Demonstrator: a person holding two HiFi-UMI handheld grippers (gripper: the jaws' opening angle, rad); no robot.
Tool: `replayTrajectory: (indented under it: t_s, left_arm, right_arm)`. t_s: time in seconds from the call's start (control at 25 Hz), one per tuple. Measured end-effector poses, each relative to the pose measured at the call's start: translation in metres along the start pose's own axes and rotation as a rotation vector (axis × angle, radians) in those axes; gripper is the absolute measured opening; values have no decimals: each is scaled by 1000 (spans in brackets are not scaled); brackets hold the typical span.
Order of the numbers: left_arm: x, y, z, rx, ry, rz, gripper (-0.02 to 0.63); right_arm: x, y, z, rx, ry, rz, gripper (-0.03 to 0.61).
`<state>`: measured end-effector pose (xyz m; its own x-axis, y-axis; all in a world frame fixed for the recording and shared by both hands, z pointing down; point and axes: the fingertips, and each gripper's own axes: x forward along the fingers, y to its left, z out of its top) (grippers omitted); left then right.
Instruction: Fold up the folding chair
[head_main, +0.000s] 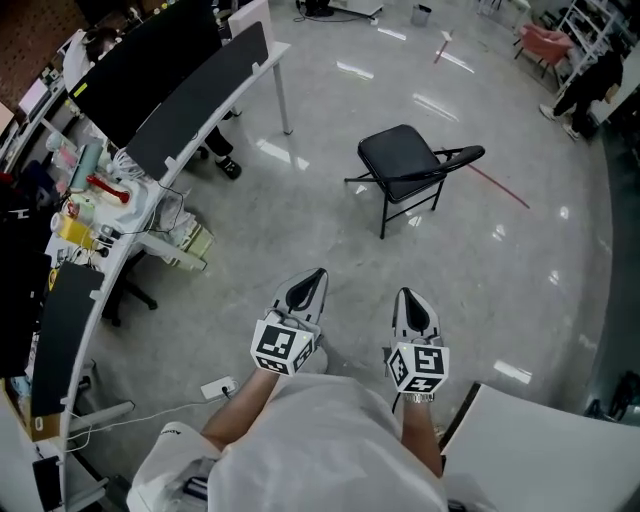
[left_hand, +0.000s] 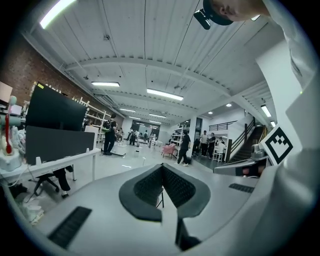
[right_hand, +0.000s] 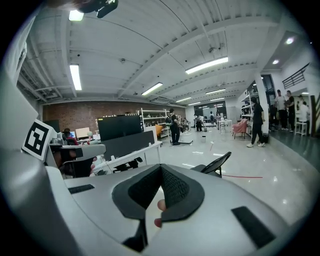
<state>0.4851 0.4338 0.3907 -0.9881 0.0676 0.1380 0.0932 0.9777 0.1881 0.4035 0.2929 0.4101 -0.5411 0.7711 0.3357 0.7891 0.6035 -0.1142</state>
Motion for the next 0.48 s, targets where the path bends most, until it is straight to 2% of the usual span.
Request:
replayTrajectory:
  t_s: [0.28,0.48]
  left_arm:
    - [21,48,15,4,-15,-23,11]
    - [26,62,17,-14,-16,-21,11]
  right_arm:
    - [41,16,13,10,-15,-32,5]
    - [57,16,13,26,4,-48,5]
